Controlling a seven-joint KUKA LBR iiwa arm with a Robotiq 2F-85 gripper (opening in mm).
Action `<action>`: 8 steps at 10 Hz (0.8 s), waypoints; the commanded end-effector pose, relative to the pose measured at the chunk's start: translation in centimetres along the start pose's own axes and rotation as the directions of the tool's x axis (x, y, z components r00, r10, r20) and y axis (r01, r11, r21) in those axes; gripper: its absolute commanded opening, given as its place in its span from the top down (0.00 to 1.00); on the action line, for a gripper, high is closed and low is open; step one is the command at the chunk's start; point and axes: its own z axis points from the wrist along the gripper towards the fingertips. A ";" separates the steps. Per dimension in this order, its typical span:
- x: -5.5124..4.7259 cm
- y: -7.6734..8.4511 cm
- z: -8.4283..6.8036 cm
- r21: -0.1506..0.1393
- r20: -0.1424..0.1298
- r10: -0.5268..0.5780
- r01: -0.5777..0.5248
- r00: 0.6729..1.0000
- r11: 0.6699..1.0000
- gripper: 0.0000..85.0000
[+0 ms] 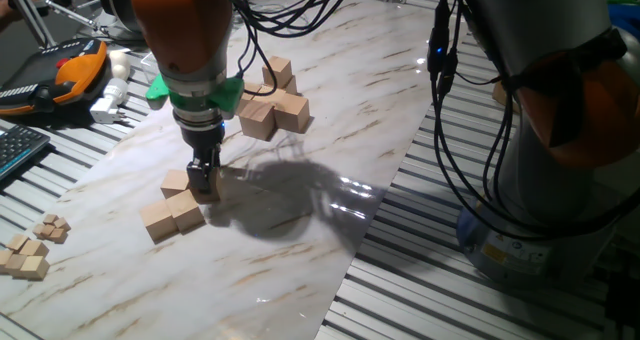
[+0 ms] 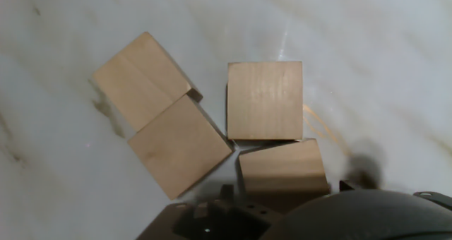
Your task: Stack the blocks into a cross shape
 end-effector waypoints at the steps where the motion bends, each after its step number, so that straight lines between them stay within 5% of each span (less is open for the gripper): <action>1: 0.0 0.0 0.1 0.000 0.000 -0.003 0.003 1.000 1.000 0.60; 3: -0.1 -0.1 0.1 0.004 0.003 -0.005 0.005 1.000 1.000 0.60; 5: -0.3 -0.3 -1.1 -0.006 -0.006 0.002 -0.002 1.000 1.000 1.00; 6: -0.7 -0.8 -2.9 -0.015 -0.026 0.050 -0.050 0.998 0.999 1.00; 8: -0.8 -2.3 -6.1 0.019 -0.098 0.237 -0.236 0.967 0.971 1.00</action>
